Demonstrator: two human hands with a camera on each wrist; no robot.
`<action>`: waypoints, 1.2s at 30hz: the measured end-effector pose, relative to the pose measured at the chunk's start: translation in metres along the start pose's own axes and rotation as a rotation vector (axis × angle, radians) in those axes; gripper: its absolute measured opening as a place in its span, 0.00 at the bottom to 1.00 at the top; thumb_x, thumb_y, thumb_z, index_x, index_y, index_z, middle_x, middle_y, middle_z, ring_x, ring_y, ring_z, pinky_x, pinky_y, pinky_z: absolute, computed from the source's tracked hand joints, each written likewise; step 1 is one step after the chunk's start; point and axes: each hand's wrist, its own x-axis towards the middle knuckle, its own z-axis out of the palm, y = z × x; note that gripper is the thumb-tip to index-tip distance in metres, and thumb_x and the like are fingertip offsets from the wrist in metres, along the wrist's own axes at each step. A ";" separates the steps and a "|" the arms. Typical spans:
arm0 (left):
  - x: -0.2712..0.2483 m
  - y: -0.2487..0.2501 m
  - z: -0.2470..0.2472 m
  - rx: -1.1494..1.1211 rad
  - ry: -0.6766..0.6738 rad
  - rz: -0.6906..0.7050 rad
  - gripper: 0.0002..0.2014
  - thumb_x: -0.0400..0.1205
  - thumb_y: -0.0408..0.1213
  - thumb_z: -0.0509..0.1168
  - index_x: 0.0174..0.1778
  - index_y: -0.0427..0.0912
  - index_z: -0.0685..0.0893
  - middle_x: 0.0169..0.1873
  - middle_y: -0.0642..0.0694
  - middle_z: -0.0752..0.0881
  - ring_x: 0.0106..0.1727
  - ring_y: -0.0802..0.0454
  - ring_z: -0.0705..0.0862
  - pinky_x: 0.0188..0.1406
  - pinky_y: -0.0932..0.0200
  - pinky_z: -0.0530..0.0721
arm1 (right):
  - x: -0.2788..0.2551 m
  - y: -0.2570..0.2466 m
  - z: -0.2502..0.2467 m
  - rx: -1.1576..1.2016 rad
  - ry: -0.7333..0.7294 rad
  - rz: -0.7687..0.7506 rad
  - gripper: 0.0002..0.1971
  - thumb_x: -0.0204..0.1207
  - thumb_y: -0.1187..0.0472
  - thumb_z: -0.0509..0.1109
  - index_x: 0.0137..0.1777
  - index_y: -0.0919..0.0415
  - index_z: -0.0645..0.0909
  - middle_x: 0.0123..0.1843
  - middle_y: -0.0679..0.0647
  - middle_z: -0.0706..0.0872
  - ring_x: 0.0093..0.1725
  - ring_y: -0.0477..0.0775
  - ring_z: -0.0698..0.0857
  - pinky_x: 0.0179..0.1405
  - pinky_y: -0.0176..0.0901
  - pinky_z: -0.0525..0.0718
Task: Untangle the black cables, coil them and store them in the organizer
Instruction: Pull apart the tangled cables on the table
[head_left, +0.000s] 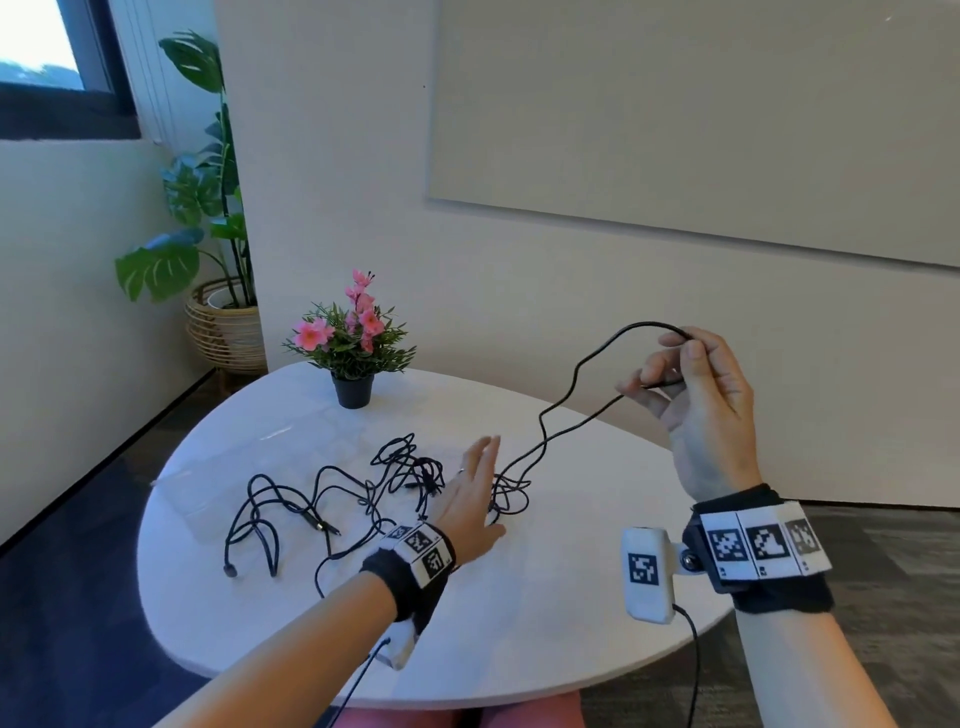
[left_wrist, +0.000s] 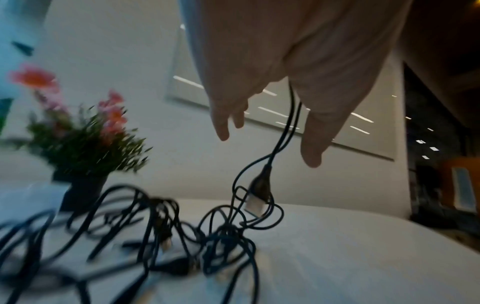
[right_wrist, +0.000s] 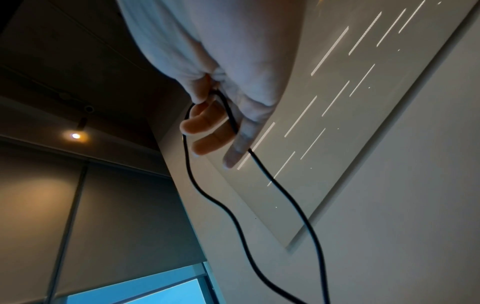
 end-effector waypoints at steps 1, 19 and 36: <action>0.003 0.004 -0.001 0.038 -0.037 0.022 0.55 0.74 0.32 0.71 0.82 0.46 0.32 0.83 0.48 0.42 0.74 0.45 0.69 0.72 0.55 0.72 | -0.002 -0.004 0.001 0.016 -0.020 -0.013 0.10 0.83 0.59 0.55 0.50 0.58 0.79 0.33 0.54 0.81 0.39 0.60 0.82 0.52 0.61 0.85; 0.002 -0.016 -0.050 -0.442 0.563 -0.171 0.09 0.83 0.37 0.64 0.55 0.47 0.88 0.45 0.57 0.89 0.48 0.64 0.87 0.56 0.68 0.81 | 0.014 0.074 -0.043 -1.105 -0.271 0.244 0.22 0.85 0.65 0.55 0.79 0.63 0.64 0.80 0.60 0.66 0.80 0.56 0.62 0.73 0.34 0.56; -0.014 -0.039 -0.051 -0.307 0.287 -0.104 0.09 0.86 0.33 0.57 0.46 0.49 0.80 0.37 0.51 0.83 0.39 0.56 0.82 0.40 0.65 0.79 | 0.000 0.068 0.064 -0.679 -0.197 -0.003 0.11 0.85 0.57 0.58 0.49 0.55 0.82 0.38 0.44 0.81 0.37 0.46 0.78 0.45 0.46 0.82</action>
